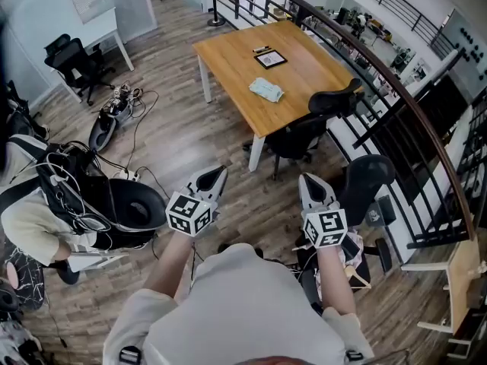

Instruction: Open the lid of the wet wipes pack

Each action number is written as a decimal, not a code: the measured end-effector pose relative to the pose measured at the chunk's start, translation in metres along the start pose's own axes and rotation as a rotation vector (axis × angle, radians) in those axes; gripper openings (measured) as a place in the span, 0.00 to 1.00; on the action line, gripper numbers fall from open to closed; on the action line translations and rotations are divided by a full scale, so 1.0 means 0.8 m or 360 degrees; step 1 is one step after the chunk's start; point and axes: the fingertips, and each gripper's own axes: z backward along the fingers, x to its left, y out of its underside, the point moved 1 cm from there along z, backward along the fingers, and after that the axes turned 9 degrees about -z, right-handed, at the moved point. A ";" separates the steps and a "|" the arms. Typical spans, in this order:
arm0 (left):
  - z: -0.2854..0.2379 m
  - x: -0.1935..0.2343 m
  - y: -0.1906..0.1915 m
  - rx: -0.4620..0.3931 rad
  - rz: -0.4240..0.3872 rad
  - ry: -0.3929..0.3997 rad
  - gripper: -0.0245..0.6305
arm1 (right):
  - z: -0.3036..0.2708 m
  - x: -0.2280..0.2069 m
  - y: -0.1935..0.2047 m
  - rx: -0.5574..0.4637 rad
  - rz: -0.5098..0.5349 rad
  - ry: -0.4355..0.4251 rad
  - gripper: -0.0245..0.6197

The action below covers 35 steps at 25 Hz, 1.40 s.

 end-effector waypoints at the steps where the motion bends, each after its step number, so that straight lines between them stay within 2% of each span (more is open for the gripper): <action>1: 0.000 0.000 0.000 0.0002 -0.0001 0.0006 0.03 | 0.000 0.001 0.001 0.0003 -0.0004 0.0004 0.04; 8: 0.001 -0.001 0.008 0.0009 -0.0013 0.0056 0.03 | 0.000 0.006 0.010 0.0022 -0.0015 0.0018 0.04; 21: 0.013 0.014 0.024 0.0020 -0.0039 0.0135 0.22 | -0.015 0.049 0.023 0.0065 0.0032 0.0002 0.07; 26: 0.013 0.023 0.034 0.0043 -0.0040 0.0174 0.26 | -0.023 0.059 0.028 0.0071 0.0027 0.0014 0.08; 35: 0.018 0.035 0.046 0.0069 -0.0033 0.0227 0.27 | -0.029 0.075 0.034 0.0086 0.0020 0.0047 0.09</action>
